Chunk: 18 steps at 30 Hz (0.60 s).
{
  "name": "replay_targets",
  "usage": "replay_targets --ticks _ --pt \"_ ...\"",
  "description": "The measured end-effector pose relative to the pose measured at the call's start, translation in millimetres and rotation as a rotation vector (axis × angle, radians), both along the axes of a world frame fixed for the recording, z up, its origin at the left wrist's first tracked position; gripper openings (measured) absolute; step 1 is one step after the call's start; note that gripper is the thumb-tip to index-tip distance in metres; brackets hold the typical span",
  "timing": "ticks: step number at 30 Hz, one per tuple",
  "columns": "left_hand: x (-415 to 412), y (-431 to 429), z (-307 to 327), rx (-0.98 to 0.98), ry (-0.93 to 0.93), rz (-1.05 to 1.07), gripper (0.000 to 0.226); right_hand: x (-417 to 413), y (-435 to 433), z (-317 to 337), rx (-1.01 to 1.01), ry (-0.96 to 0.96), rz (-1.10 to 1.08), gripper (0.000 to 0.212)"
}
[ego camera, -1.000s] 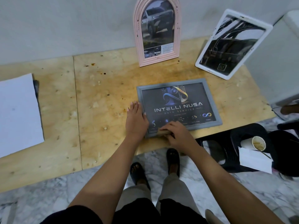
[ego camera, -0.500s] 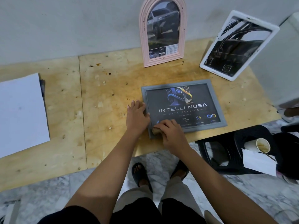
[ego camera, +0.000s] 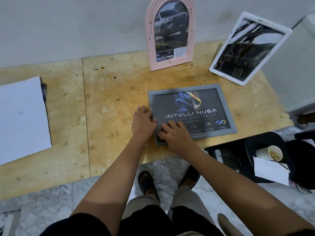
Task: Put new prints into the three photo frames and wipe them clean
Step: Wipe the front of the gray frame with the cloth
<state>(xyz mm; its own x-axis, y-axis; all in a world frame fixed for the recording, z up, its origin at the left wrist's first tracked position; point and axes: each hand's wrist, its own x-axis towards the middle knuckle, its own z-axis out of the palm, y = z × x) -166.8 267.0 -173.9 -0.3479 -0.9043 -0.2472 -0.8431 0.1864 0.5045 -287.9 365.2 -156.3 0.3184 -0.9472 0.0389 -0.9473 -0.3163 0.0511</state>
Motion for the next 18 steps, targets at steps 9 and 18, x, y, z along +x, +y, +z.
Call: replay_targets --ticks 9,18 --pt "0.9 2.6 1.0 -0.021 -0.009 -0.001 0.051 -4.0 4.9 -1.9 -0.017 0.098 0.096 0.032" --pt "0.8 -1.1 -4.3 -0.048 -0.05 -0.016 0.048 -0.6 16.4 -1.2 -0.048 0.04 0.043 0.026"
